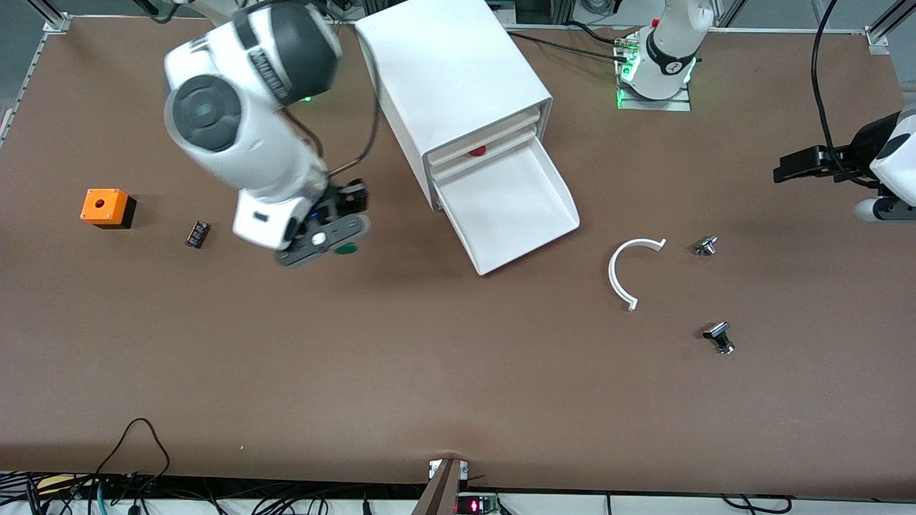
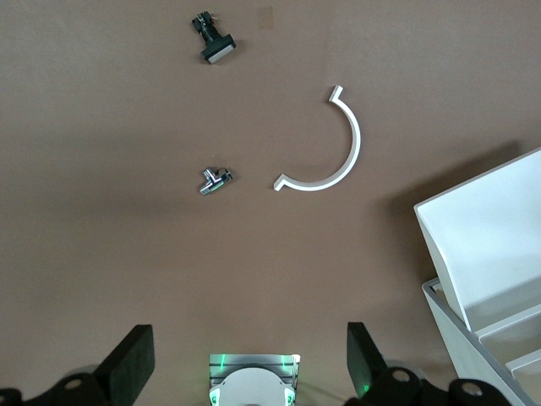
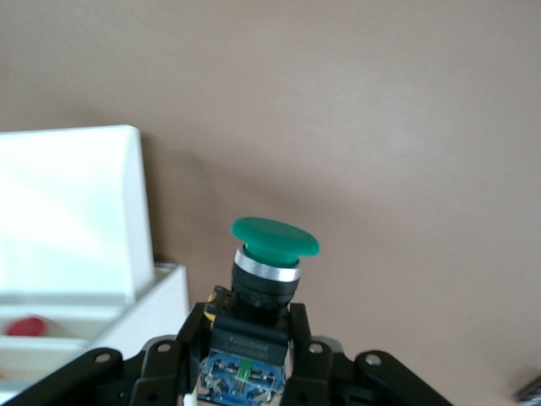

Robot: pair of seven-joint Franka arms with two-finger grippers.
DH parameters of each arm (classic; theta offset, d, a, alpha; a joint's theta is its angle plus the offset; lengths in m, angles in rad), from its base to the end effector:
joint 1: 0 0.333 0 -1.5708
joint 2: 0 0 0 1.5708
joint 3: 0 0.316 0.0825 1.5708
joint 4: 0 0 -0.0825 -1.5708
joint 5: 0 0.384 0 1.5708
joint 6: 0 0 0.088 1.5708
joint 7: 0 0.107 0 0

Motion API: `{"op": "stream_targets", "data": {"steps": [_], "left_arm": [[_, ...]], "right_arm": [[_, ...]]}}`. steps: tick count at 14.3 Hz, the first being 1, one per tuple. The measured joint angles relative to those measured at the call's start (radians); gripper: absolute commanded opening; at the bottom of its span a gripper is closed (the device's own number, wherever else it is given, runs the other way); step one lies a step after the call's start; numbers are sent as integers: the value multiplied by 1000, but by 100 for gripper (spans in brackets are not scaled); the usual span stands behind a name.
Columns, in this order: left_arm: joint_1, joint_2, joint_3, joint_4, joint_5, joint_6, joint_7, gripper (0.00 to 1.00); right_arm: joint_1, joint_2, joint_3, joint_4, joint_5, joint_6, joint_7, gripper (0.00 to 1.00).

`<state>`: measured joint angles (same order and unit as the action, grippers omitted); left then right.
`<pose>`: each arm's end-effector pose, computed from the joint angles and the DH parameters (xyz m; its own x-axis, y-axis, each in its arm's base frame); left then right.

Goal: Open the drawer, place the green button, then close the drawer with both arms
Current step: 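Carry the green button with the right gripper into the open drawer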

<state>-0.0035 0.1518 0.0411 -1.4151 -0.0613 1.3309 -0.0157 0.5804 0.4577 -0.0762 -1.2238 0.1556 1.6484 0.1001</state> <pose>0.5735 0.0120 0.5925 0.9714 0.0387 -0.2342 0.0521 -0.9973 0.0514 0.5899 0.3562 0.5111 0.9204 0.3885 -0.0444 0.3814 -0.9170 -0.1169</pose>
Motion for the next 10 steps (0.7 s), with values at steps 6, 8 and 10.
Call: {"op": "stream_targets", "data": {"steps": [6, 8, 10], "left_arm": [[-1, 0, 2, 1, 0, 2, 0, 100], [-1, 1, 2, 1, 0, 3, 0, 100], [-1, 1, 2, 1, 0, 3, 0, 100]], "right_arm": [[133, 132, 46, 118, 5, 86, 270, 8], [168, 169, 46, 123, 5, 126, 295, 8], [189, 205, 46, 124, 4, 162, 308, 8]]}}
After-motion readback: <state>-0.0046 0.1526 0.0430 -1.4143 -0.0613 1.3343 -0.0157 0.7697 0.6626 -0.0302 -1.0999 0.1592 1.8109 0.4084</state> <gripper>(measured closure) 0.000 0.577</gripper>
